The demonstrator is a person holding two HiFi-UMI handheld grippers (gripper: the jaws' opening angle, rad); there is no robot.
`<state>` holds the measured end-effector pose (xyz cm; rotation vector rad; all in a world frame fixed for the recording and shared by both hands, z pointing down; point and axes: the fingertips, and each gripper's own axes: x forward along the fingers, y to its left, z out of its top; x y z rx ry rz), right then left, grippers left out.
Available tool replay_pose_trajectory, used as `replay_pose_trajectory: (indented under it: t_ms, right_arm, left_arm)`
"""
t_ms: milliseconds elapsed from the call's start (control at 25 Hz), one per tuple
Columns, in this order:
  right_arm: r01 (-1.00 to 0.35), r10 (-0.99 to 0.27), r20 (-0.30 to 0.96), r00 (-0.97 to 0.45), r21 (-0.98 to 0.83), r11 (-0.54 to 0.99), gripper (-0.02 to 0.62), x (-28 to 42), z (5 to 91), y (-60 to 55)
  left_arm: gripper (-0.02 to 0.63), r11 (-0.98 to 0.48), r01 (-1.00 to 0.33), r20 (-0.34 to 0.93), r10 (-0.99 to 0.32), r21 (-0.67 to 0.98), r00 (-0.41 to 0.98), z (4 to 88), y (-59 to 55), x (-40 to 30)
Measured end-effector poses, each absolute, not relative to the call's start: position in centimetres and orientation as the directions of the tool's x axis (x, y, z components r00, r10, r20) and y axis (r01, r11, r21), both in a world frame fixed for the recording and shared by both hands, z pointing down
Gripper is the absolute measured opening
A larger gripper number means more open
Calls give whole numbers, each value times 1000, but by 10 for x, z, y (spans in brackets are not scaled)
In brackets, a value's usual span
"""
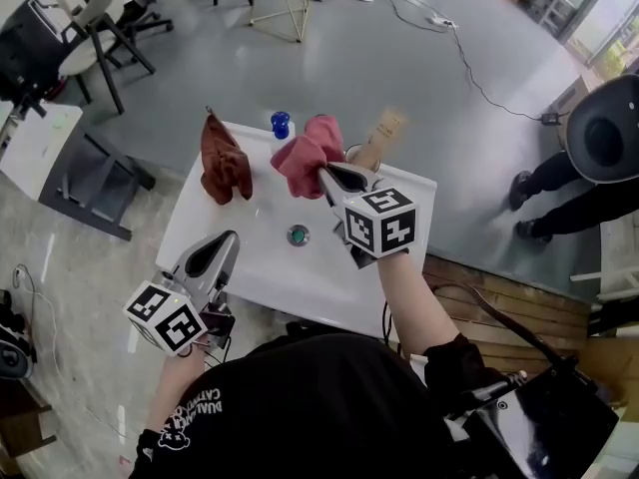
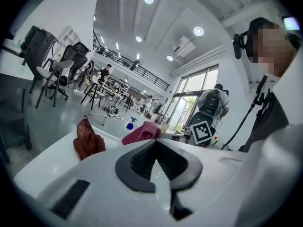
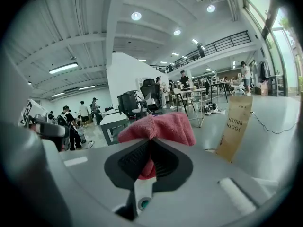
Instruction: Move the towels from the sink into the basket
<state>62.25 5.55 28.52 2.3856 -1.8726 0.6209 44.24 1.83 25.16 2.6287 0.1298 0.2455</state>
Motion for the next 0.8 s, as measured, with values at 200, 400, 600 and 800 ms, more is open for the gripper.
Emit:
replay_pose_trajectory:
  t_ms: [200,400,600,800]
  right_arm:
    - [-955,-952,233,198,-173,-241,17,611,242,64]
    - [-966,-966,158,203,-127,-224,17,591,200,74]
    - [-975,-976,69,208,-71,-213,17,570,156,81]
    - [-977,-977,32,211,-35,-212,17,540,131,92]
  left_arm:
    - [3,-879,74,127,150,472,980,243,25,444]
    - [3,-877,103,83,160,470,984,230,32,438]
    - [3,-886,121,42,156,448,987,215,34,424]
    - [3,-889,130,9,149,439,989,199,38,399]
